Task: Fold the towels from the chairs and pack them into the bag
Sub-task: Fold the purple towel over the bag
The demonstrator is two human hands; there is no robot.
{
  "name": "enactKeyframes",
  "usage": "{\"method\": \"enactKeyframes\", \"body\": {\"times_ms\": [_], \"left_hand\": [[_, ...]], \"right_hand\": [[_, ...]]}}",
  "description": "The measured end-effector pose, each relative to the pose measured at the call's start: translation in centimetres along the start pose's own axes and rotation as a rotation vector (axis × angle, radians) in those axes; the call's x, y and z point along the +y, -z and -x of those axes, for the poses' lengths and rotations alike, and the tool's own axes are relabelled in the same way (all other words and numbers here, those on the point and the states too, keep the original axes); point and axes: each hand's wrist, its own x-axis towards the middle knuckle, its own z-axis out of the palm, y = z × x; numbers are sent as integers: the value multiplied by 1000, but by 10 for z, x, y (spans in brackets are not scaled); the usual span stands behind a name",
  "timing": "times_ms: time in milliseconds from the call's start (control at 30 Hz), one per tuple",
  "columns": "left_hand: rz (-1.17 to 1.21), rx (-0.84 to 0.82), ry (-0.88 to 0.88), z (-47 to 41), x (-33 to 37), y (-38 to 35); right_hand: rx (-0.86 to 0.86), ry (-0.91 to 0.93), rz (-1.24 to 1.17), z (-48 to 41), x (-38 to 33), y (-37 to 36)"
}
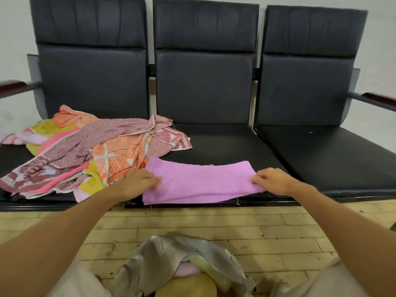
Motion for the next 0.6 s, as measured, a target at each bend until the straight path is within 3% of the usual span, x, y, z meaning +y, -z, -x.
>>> {"method": "enactKeyframes", "body": {"times_ms": [133, 233, 400, 533, 600], "left_hand": [[-90, 231, 168, -19, 3, -12], [-155, 149, 361, -29, 4, -20], [-427, 22, 325, -37, 5, -21], [-370, 53, 299, -31, 3, -19], [-141, 125, 301, -23, 13, -12]], "right_hand": [[123, -169, -47, -20, -4, -6], [107, -300, -59, -31, -7, -13], [-20, -353, -61, -35, -21, -9], [-101, -370, -333, -24, -19, 1], [-131, -349, -506, -18, -13, 3]]}}
